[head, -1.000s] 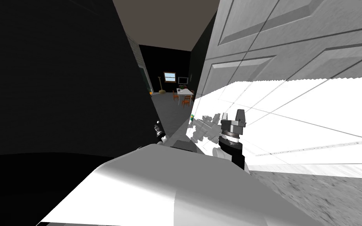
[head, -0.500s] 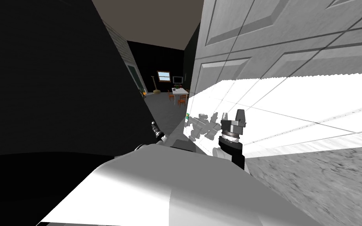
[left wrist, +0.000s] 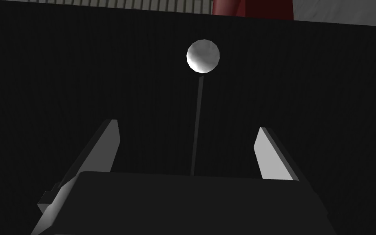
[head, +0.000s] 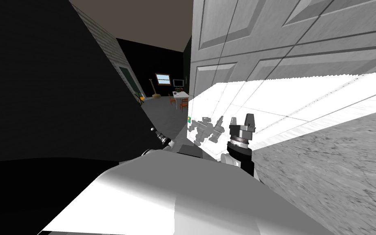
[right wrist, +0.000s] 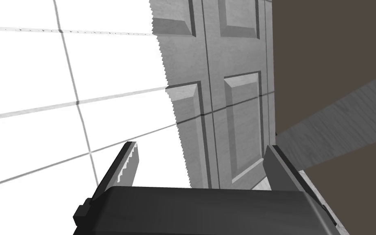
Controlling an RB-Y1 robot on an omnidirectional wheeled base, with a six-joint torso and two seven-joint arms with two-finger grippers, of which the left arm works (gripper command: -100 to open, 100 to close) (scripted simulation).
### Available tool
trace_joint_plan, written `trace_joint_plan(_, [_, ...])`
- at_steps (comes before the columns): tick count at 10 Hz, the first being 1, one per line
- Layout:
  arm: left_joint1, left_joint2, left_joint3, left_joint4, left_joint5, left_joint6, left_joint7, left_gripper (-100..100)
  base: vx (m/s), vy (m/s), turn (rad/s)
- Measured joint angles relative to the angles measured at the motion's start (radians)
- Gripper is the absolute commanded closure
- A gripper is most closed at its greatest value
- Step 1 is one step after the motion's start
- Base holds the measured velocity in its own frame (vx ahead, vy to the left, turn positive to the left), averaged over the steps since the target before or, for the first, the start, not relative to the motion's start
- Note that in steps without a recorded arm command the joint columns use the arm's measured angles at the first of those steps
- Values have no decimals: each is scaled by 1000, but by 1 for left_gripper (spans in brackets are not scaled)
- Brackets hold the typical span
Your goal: Push the door open
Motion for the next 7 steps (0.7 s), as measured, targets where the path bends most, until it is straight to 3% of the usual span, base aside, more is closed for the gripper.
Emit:
trace_joint_plan(1, [13, -7, 4, -25, 12, -7, -10, -100, -14, -58, -174])
trace_joint_plan(2, [7, -18, 12, -17, 31, -19, -16, -100, -7, -26, -42])
trace_joint_plan(3, [6, -20, 13, -15, 33, -23, -16, -100, 36, 78, 19])
trace_joint_plan(4, [21, -4, 14, -39, 31, -13, -22, -100, 92, 142, -4])
trace_joint_plan(5, [-9, 20, 20, 20, 31, -15, 2, -100, 71, 124, -9])
trace_joint_plan(6, [-3, 25, 21, 11, 29, -15, 6, -100, 97, 203, 20])
trace_joint_plan(7, [-29, 42, 26, 67, 27, -19, 30, -100, 87, 192, -10])
